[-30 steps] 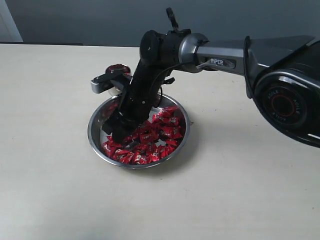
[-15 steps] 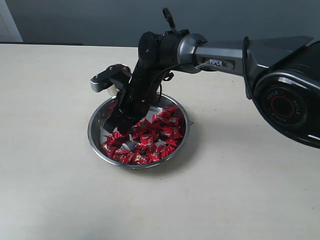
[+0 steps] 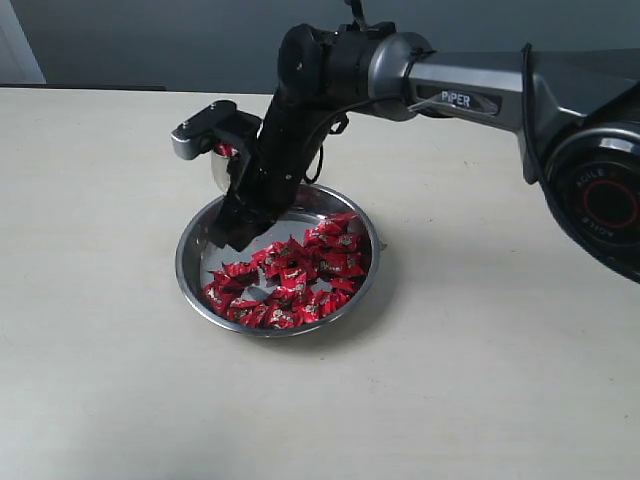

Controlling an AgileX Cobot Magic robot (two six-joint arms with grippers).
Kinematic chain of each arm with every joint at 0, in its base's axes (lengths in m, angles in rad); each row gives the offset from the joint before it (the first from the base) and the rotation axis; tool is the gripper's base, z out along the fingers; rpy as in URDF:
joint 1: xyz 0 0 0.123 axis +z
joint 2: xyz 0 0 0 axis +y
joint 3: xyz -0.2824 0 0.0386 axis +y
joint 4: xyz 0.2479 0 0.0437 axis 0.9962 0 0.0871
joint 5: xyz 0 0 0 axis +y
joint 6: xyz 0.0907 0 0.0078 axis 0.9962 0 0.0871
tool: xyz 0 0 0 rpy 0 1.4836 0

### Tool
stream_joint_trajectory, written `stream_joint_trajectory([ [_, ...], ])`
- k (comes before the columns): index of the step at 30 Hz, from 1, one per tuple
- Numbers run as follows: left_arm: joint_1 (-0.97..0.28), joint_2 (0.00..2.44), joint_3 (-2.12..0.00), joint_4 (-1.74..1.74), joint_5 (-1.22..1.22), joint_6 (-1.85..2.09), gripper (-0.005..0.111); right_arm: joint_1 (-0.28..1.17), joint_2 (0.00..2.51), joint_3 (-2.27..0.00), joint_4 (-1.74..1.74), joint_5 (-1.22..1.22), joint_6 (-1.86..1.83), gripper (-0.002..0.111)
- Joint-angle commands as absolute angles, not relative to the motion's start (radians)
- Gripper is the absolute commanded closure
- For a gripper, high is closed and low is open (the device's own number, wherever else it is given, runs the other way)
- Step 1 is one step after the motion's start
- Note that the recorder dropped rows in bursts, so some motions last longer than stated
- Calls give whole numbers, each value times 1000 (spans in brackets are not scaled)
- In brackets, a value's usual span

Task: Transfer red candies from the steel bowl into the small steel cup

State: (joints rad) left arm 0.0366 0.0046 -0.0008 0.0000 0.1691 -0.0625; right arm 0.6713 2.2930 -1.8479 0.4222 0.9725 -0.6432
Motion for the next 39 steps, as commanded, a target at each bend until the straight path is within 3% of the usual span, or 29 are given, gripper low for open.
stream_joint_trajectory([
  [1,38,0,0,0,163,-67,106,669,2319,-1852,431,995,-661,62],
  [28,38,0,0,0,163,-67,106,671,2383,-1850,465,938,-661,61],
  [39,38,0,0,0,163,-67,106,671,2383,-1850,465,916,-661,106],
])
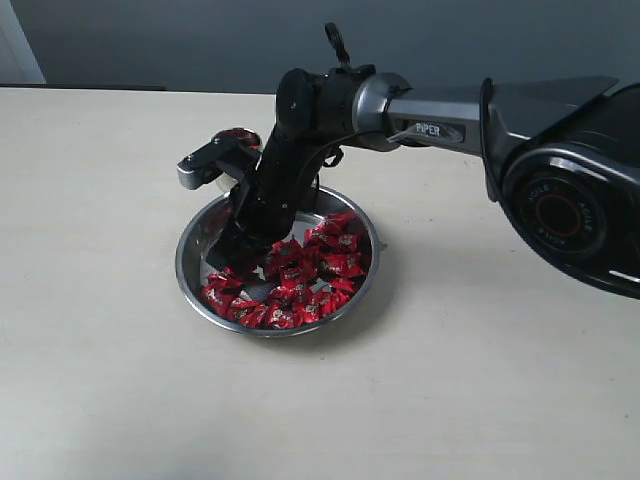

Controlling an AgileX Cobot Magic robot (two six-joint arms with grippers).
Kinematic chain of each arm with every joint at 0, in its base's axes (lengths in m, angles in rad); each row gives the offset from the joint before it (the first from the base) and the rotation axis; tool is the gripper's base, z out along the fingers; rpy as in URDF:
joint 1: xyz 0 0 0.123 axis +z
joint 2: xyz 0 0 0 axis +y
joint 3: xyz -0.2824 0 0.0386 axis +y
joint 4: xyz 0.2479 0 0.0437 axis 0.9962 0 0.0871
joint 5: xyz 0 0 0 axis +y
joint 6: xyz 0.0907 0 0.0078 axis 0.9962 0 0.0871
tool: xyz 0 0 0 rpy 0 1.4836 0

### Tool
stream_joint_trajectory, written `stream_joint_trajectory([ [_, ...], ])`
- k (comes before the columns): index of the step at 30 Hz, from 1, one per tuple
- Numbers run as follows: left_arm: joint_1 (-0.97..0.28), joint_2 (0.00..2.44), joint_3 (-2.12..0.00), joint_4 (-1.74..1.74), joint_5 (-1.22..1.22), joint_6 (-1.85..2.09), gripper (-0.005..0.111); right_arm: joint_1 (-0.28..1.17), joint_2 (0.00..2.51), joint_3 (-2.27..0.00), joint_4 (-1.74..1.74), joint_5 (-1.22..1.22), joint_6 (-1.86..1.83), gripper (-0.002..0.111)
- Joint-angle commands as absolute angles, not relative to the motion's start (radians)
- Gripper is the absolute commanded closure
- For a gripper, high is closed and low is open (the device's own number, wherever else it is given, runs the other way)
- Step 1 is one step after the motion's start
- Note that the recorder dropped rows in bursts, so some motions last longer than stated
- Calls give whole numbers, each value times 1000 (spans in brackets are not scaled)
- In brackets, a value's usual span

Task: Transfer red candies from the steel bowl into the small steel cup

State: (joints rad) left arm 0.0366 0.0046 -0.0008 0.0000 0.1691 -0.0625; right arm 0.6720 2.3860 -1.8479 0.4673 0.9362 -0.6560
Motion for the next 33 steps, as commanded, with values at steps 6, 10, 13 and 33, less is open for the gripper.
stream_joint_trajectory([
  [6,38,0,0,0,163,-67,106,671,2359,-1850,465,883,-661,109],
  [10,38,0,0,0,163,-67,106,668,2320,-1850,457,845,-657,109],
  [13,38,0,0,0,163,-67,106,668,2294,-1850,452,834,-657,109],
  [33,38,0,0,0,163,-67,106,605,2276,-1850,373,383,-577,109],
])
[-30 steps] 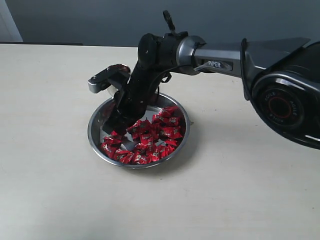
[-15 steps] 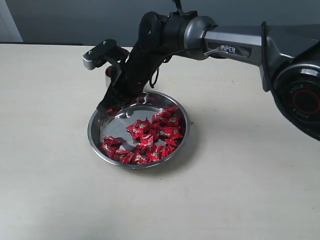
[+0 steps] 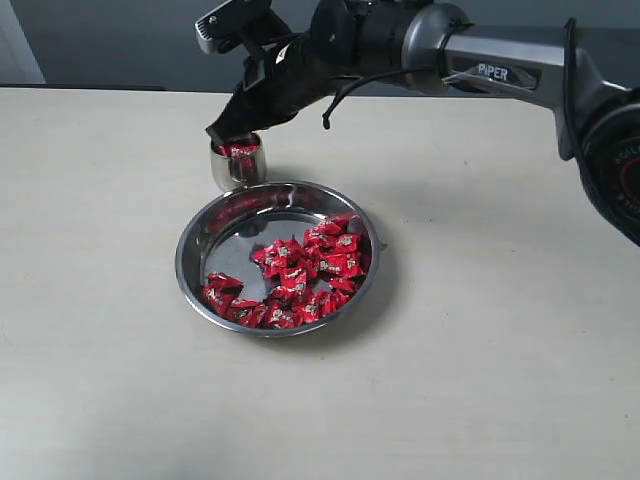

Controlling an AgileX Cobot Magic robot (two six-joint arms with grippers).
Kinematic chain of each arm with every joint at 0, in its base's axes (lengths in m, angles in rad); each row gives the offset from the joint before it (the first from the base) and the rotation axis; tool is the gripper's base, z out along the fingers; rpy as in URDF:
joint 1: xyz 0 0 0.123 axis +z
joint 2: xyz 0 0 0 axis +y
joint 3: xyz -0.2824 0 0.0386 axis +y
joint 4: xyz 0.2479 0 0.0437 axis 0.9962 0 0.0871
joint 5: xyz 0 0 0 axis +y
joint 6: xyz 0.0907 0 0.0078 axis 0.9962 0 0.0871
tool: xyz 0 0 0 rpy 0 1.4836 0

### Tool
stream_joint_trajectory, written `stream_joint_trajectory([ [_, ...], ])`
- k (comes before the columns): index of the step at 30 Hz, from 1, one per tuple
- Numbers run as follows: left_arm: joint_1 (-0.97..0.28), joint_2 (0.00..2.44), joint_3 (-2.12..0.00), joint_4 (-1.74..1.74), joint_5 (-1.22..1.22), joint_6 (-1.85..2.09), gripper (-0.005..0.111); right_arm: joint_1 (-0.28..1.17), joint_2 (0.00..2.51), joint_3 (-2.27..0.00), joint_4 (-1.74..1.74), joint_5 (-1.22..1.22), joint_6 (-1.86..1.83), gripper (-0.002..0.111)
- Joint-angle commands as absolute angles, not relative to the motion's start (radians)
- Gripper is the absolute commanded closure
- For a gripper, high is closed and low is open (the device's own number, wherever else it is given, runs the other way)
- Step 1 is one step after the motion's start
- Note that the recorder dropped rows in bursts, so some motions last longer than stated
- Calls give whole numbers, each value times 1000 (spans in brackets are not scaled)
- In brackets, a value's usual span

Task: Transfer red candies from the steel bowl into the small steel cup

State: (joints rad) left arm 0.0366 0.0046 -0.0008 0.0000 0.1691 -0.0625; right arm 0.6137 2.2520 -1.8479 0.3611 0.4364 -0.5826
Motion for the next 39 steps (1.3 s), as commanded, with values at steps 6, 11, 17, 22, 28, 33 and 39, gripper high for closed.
stream_joint_trajectory([
  [6,38,0,0,0,163,-67,106,605,2311,-1850,409,291,-577,106],
  [11,38,0,0,0,163,-67,106,605,2319,-1850,408,302,-577,80],
  [17,38,0,0,0,163,-67,106,605,2291,-1850,408,458,-577,78],
  [22,38,0,0,0,163,-67,106,605,2271,-1850,392,738,-580,78],
  [28,38,0,0,0,163,-67,106,605,2296,-1850,311,872,-580,68],
  [33,38,0,0,0,163,-67,106,605,2331,-1850,315,893,-580,66],
  [39,38,0,0,0,163,-67,106,605,2369,-1850,326,921,-580,66],
])
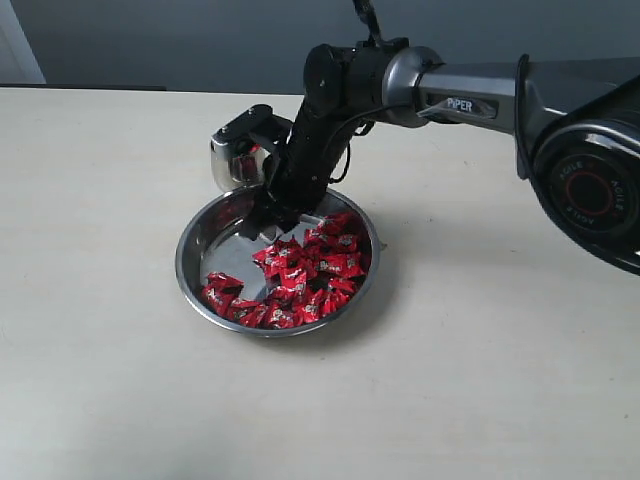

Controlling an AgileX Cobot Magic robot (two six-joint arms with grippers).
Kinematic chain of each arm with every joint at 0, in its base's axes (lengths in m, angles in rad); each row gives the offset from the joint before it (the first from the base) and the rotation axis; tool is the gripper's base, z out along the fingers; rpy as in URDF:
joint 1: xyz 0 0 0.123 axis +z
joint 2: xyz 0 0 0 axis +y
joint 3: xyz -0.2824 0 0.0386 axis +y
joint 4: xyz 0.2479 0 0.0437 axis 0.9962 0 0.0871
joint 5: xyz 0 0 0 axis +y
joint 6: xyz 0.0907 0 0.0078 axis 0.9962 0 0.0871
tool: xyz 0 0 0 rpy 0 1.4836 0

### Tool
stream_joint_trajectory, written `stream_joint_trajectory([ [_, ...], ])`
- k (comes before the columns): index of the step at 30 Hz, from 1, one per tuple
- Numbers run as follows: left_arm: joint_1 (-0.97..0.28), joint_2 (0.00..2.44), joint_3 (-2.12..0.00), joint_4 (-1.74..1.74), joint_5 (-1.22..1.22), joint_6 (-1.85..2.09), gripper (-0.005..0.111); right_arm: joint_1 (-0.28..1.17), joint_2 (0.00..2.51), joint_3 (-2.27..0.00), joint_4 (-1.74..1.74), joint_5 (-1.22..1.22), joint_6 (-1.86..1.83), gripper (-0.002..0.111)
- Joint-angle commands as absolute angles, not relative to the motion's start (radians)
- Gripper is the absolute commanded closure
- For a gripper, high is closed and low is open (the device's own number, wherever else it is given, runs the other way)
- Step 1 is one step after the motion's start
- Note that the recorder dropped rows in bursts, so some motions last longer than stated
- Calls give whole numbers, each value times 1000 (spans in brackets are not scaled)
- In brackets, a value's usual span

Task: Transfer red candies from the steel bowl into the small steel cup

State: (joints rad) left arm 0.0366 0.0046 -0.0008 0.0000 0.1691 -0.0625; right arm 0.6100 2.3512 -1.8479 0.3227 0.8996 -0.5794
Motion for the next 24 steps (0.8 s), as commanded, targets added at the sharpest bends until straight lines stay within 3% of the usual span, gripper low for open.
stream_joint_trajectory([
  [1,38,0,0,0,163,-67,106,605,2371,-1850,326,924,-580,66],
  [5,38,0,0,0,163,-67,106,605,2391,-1850,326,928,-580,68],
  [9,38,0,0,0,163,-67,106,605,2395,-1850,326,929,-580,107],
  [24,38,0,0,0,163,-67,106,605,2335,-1852,347,835,-580,109],
])
